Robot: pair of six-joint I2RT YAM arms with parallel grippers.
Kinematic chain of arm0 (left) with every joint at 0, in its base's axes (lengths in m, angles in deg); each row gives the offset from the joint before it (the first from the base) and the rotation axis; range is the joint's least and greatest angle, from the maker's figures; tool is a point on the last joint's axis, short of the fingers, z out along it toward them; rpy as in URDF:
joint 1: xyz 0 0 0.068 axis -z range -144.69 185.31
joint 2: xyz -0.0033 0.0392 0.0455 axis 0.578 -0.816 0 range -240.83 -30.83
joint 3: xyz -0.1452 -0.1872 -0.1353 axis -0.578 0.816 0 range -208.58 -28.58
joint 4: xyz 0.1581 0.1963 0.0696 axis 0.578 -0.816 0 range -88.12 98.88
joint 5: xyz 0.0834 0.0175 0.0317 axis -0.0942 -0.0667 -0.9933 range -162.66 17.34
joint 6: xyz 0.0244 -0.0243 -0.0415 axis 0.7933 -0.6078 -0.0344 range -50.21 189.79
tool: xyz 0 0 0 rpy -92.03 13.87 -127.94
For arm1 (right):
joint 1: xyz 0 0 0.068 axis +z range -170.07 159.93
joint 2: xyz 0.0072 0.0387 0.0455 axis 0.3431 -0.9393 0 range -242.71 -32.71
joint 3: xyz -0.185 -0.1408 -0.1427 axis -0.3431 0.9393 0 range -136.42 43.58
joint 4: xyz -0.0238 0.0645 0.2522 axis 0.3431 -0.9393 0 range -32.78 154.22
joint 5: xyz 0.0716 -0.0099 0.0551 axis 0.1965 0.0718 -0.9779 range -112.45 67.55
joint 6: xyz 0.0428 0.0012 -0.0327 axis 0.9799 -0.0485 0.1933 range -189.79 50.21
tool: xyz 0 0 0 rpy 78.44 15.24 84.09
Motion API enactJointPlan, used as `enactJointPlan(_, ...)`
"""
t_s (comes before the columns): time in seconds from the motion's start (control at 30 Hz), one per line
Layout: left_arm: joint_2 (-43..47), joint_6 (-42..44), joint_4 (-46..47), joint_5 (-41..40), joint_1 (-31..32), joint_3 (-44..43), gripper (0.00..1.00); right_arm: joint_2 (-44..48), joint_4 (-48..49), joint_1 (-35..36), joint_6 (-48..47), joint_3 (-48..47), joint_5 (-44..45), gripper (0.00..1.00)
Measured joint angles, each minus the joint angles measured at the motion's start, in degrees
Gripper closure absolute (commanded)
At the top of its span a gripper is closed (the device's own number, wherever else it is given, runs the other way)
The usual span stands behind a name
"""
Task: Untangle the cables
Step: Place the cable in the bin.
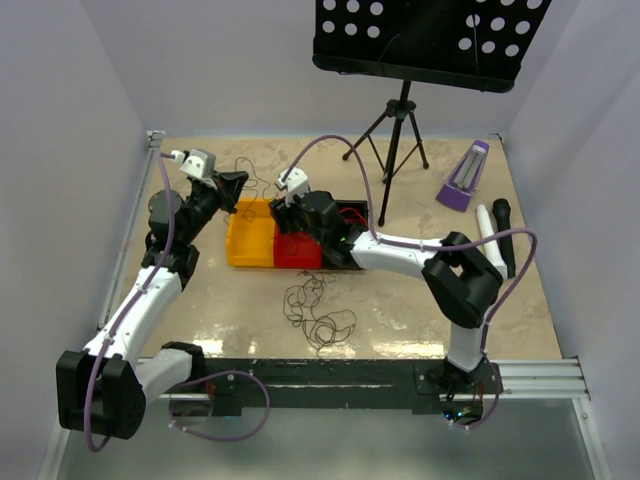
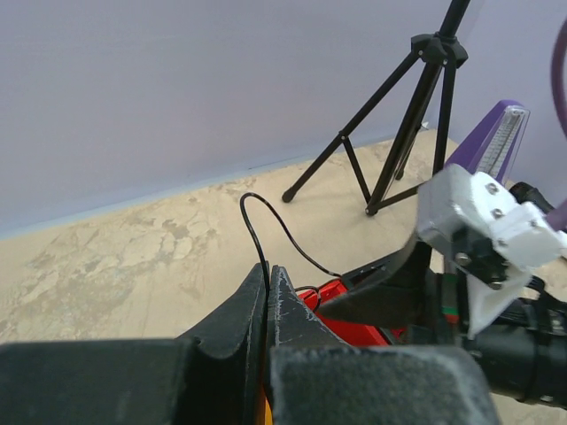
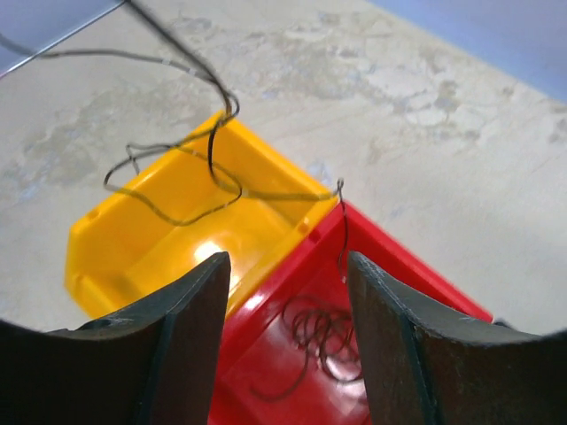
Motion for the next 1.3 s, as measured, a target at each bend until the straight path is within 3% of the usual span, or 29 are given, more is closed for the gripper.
enactJointPlan(0.17,0.00,-0.04,-0.39,1.36,0.00,0.00,1.00,-5.95,4.00,0.17,-4.42,-4.55,1.99,0.48)
enactJointPlan(0.37,0.55,-0.13,-1.03,2.54,0.00,0.00,1.00,-10.43,6.86,0.48,-6.47,-5.73,6.12,0.83)
enactJointPlan(0.43,0.85,-0.17,-1.18,2.78,-0.02,0.00,1.00,-10.38,8.70,0.50,-6.64,-5.07,6.97,0.90)
enactJointPlan(0.63,1.49,-0.20,-1.20,3.19,-0.42,0.00,1.00,-5.29,13.73,0.50,-6.51,-1.99,7.39,0.99)
enactJointPlan(0.7,1.62,-0.20,-1.20,3.56,-0.44,0.00,1.00,-3.28,15.06,0.50,-6.54,-1.90,7.30,0.94)
enactJointPlan(0.8,1.70,-0.24,-1.20,4.37,-0.44,0.00,1.00,-1.14,16.37,0.50,-7.04,-1.92,6.95,0.73)
enactJointPlan(0.97,1.81,0.13,-1.27,6.25,-0.48,-0.09,1.00,-0.35,16.31,0.50,-9.51,-0.68,6.43,0.64)
enactJointPlan(1.07,2.23,0.66,-1.62,7.50,-0.52,-0.20,1.00,1.20,16.65,0.50,-10.54,4.83,6.67,0.61)
enactJointPlan(1.2,2.51,1.60,-1.92,9.55,-0.52,-0.74,1.00,2.71,23.69,0.59,-12.94,14.64,6.86,0.36)
enactJointPlan(1.3,2.60,2.03,-2.05,11.06,-0.59,-0.85,1.00,2.69,29.33,0.74,-15.34,20.96,6.27,0.36)
